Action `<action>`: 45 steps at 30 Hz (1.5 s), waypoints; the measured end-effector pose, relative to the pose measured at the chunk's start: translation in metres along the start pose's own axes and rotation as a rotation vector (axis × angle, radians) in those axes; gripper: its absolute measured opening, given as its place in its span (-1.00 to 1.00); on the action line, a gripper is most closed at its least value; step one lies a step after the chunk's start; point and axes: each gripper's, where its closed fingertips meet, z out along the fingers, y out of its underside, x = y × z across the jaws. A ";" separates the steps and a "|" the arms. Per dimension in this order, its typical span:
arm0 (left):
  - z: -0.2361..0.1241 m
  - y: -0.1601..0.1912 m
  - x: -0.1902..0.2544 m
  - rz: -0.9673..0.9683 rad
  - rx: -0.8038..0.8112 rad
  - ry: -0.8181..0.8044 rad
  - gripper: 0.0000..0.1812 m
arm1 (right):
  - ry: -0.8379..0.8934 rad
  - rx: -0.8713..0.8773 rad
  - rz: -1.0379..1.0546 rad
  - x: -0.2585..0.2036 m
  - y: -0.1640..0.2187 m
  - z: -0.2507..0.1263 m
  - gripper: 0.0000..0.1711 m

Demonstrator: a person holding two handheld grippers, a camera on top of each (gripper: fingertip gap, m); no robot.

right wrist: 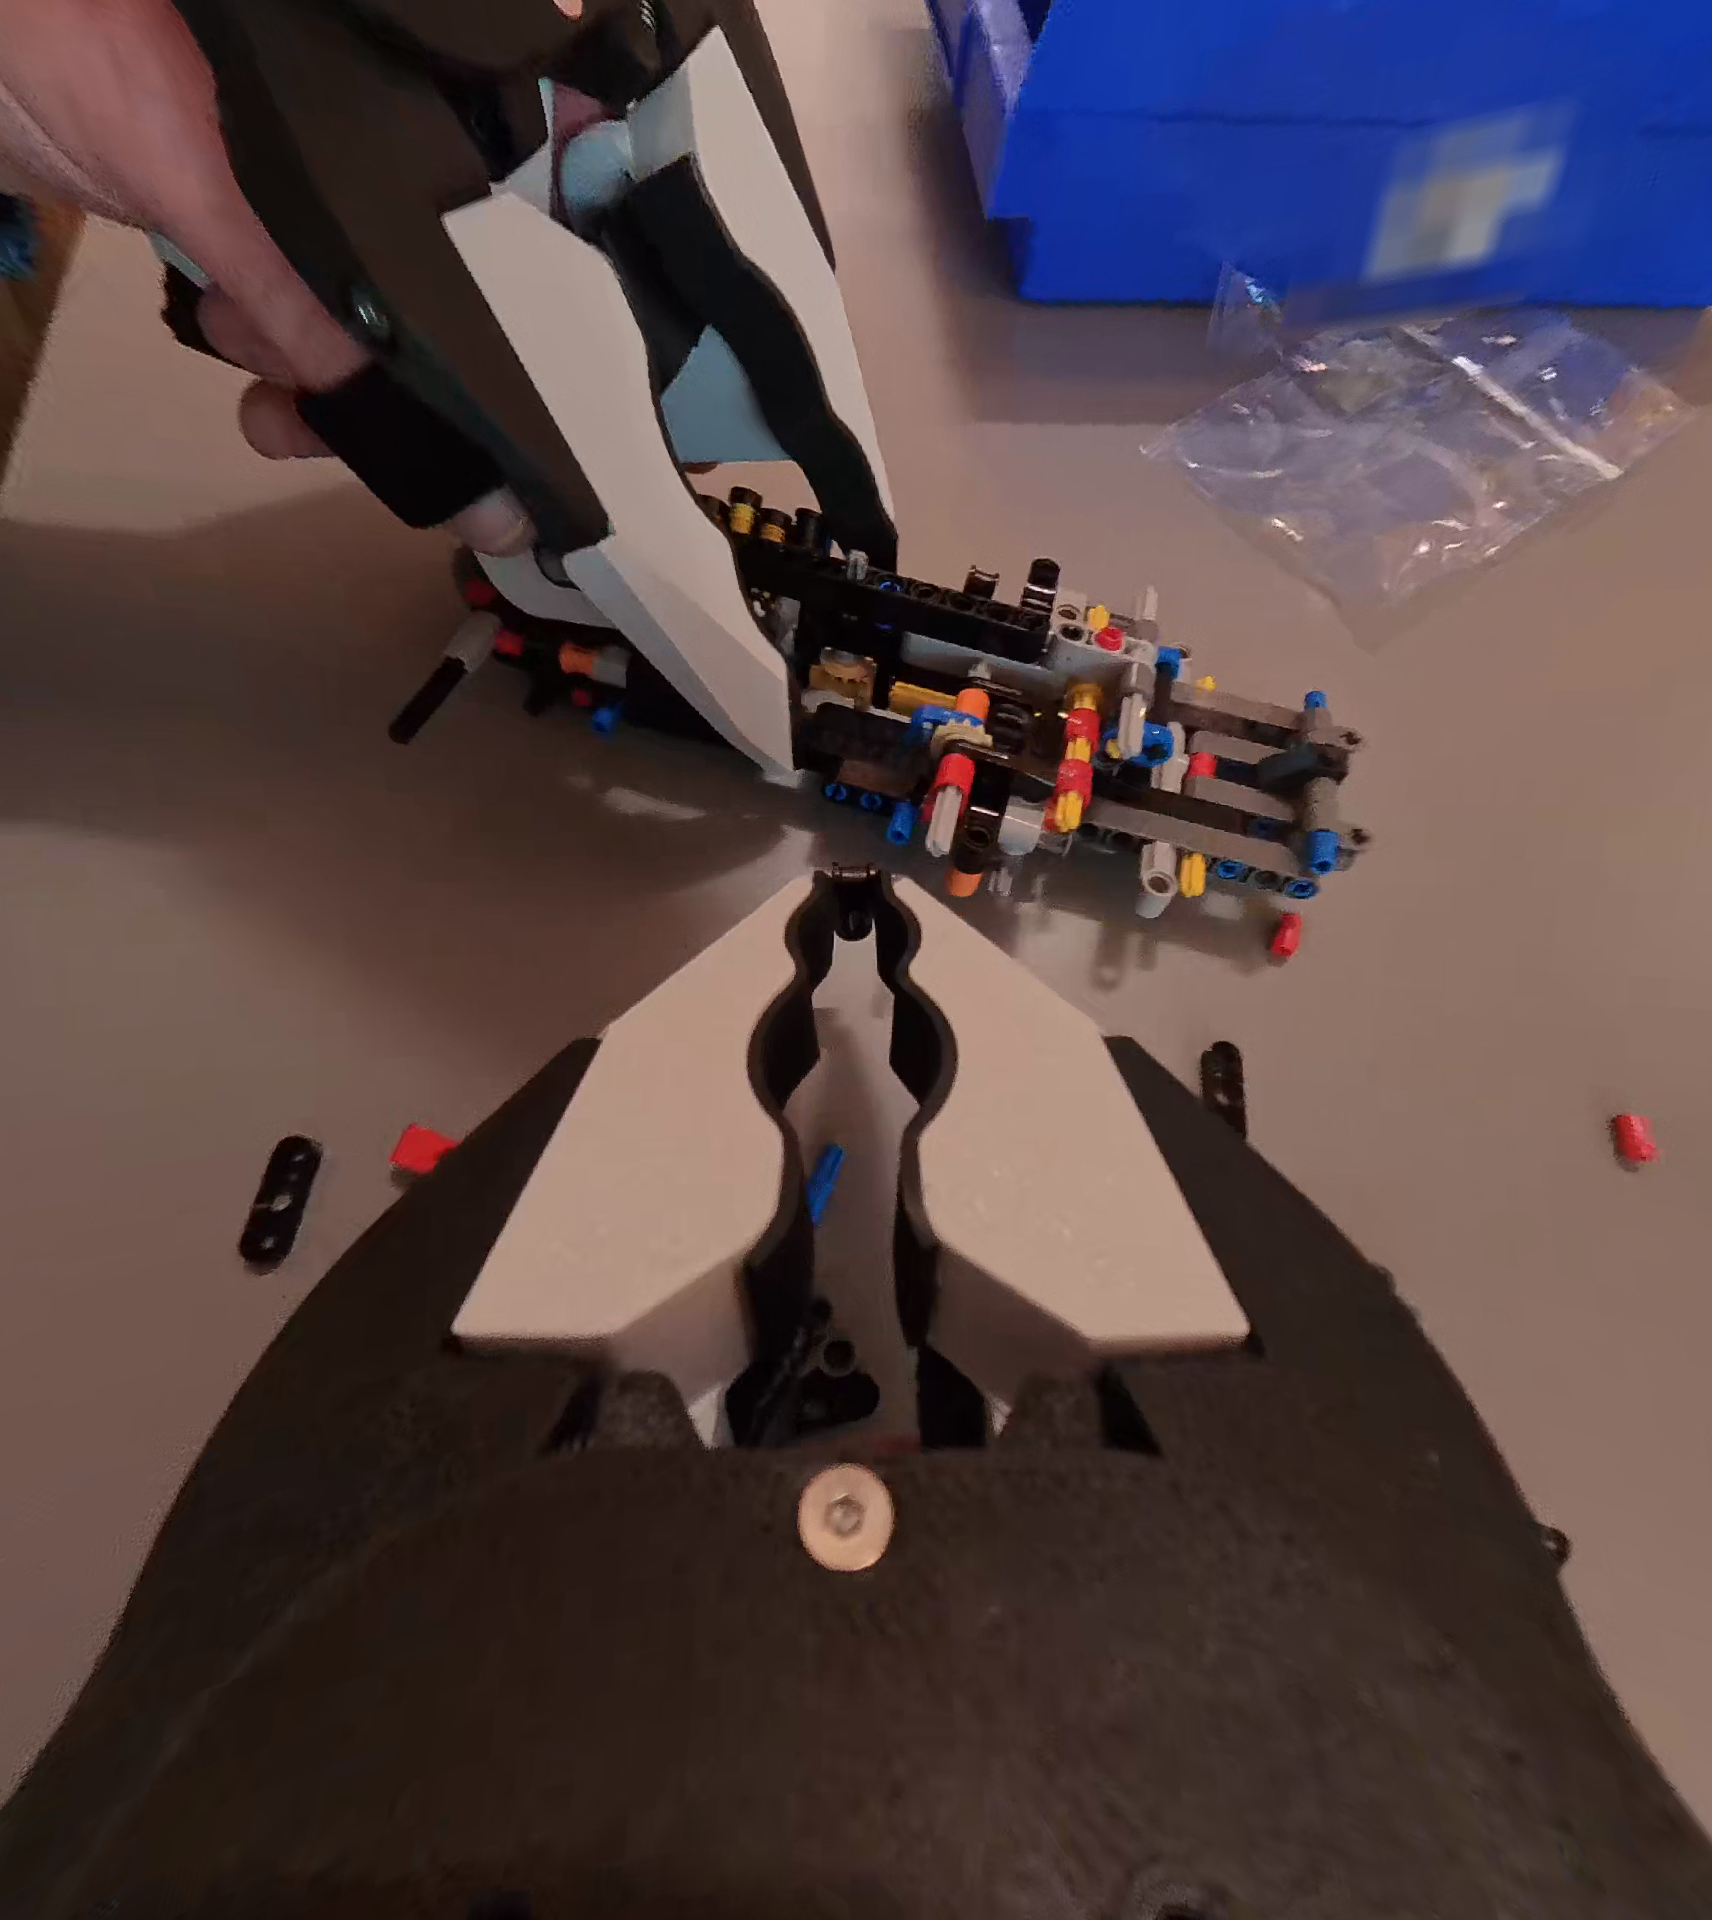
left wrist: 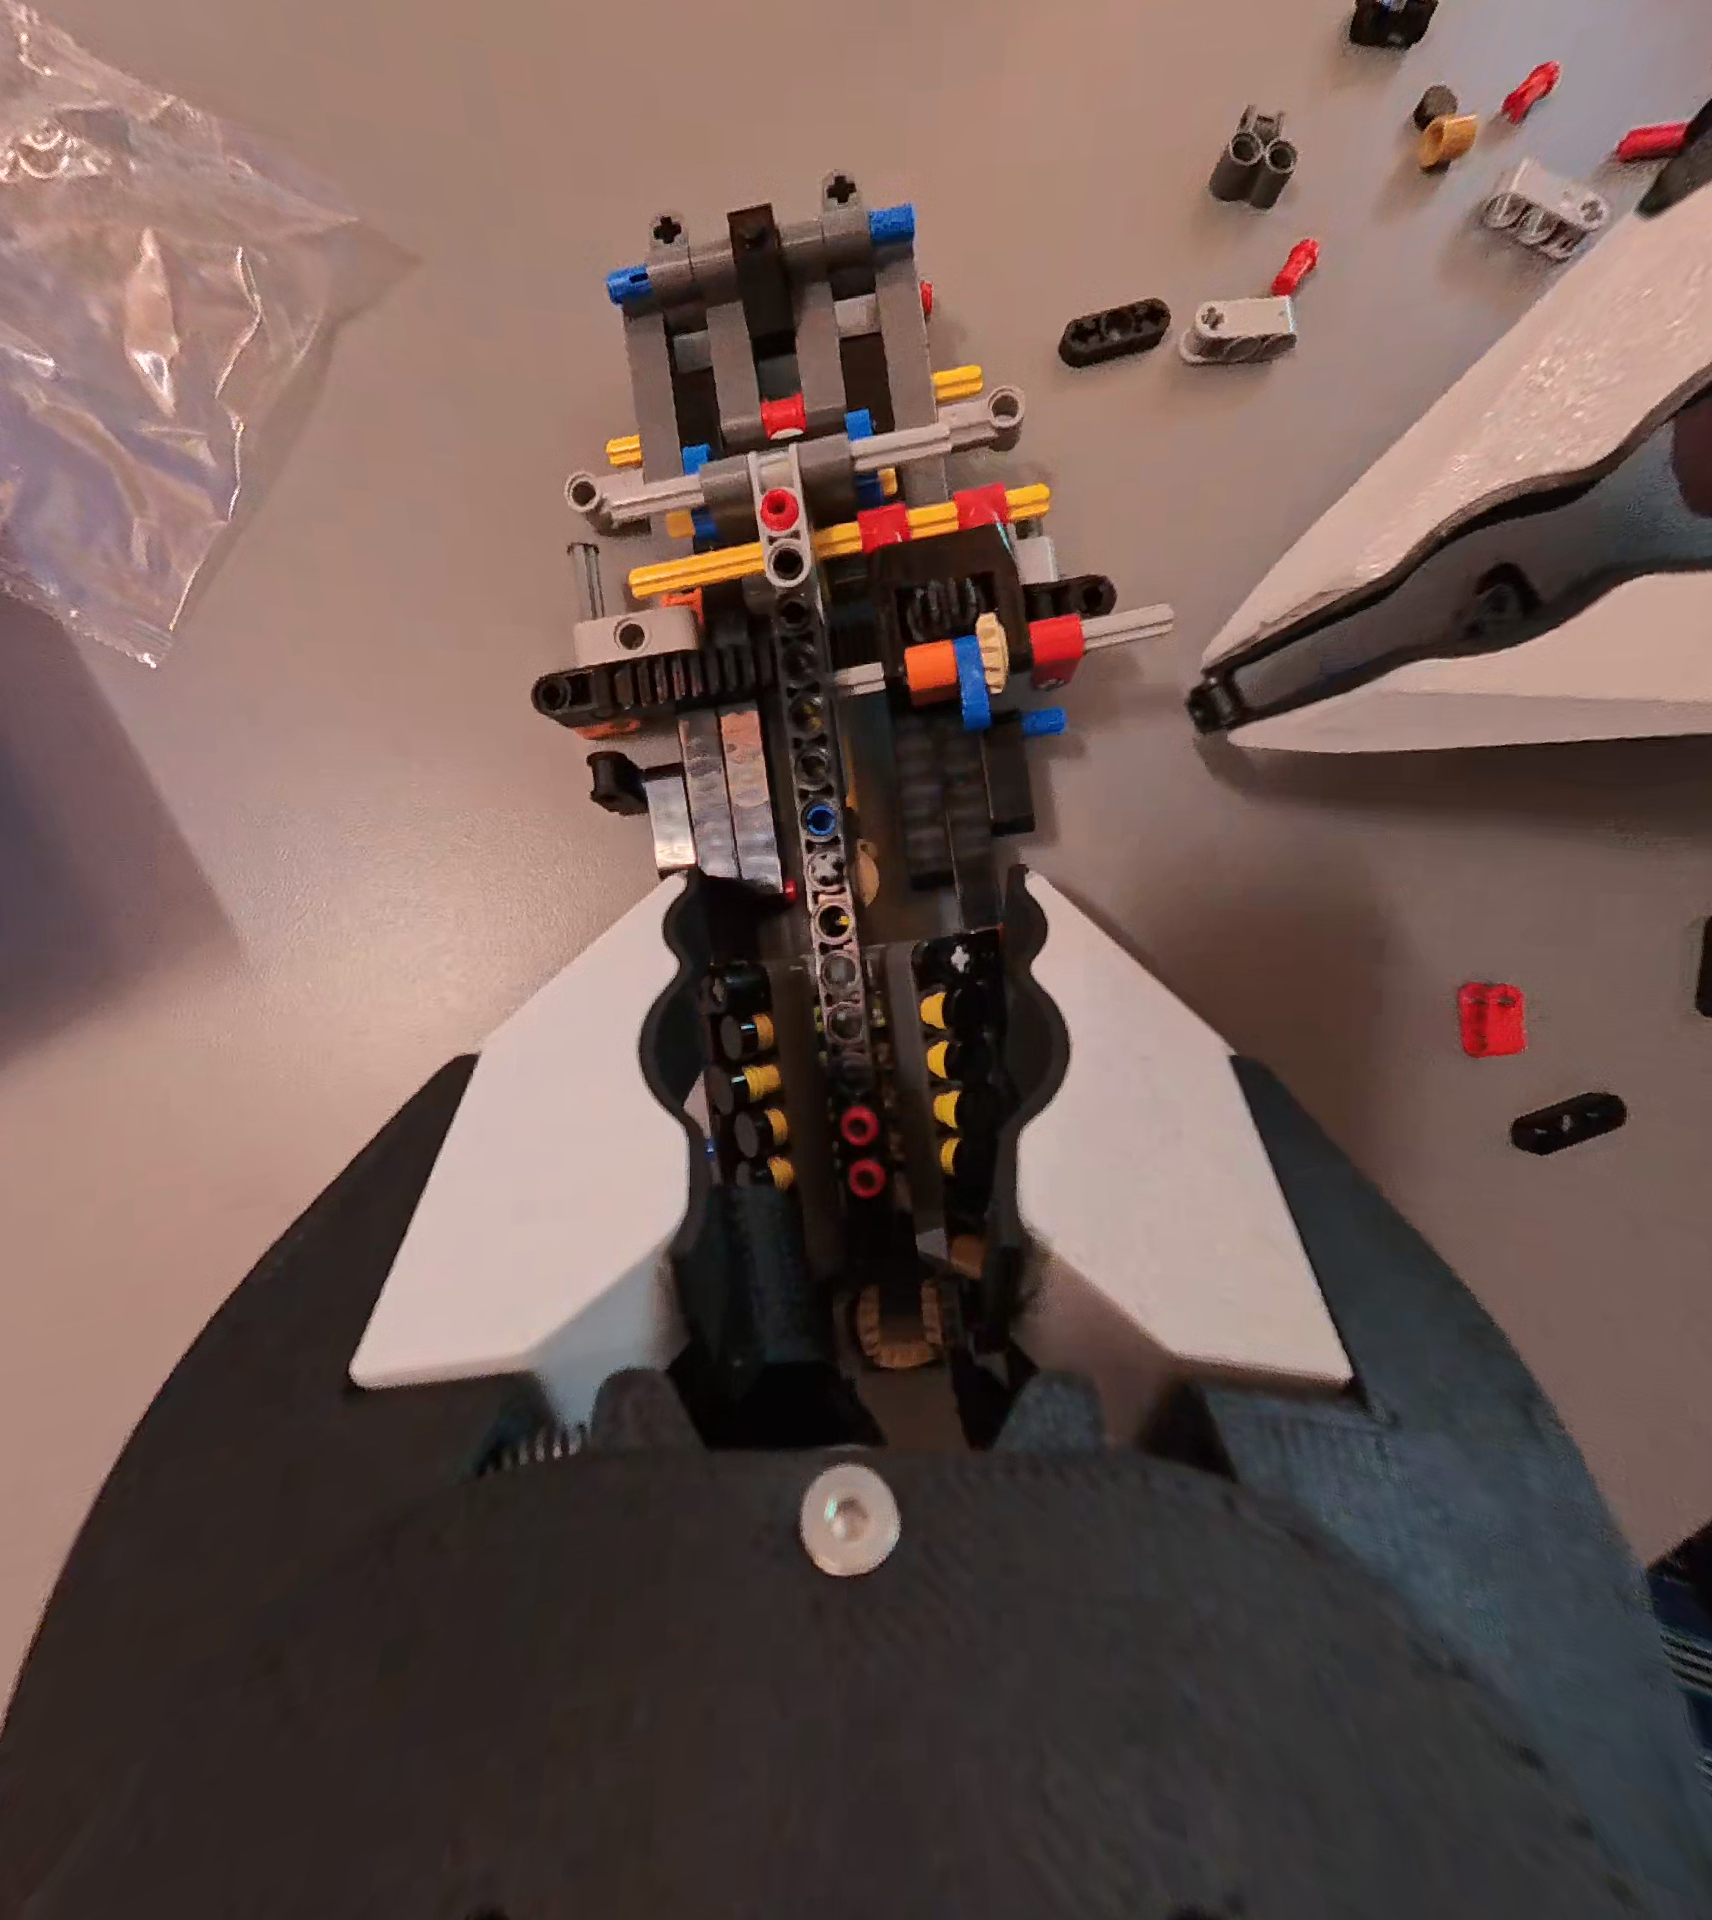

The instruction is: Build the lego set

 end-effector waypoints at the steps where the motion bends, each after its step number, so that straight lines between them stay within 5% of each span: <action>1: 0.000 -0.001 0.000 -0.017 0.007 0.013 -0.39 | 0.023 0.005 -0.018 0.001 -0.001 0.001 -0.95; 13: -0.006 -0.010 0.007 -0.183 0.092 0.160 -0.41 | 0.190 0.076 -0.105 0.017 -0.015 0.003 -0.95; 30: -0.010 -0.016 0.004 -0.271 0.153 0.287 -0.44 | 0.211 0.154 -0.195 0.017 -0.025 0.011 -0.95; 45: -0.002 -0.010 -0.003 -0.264 0.150 0.236 -0.83 | 0.193 0.100 -0.214 0.020 -0.012 0.015 -0.95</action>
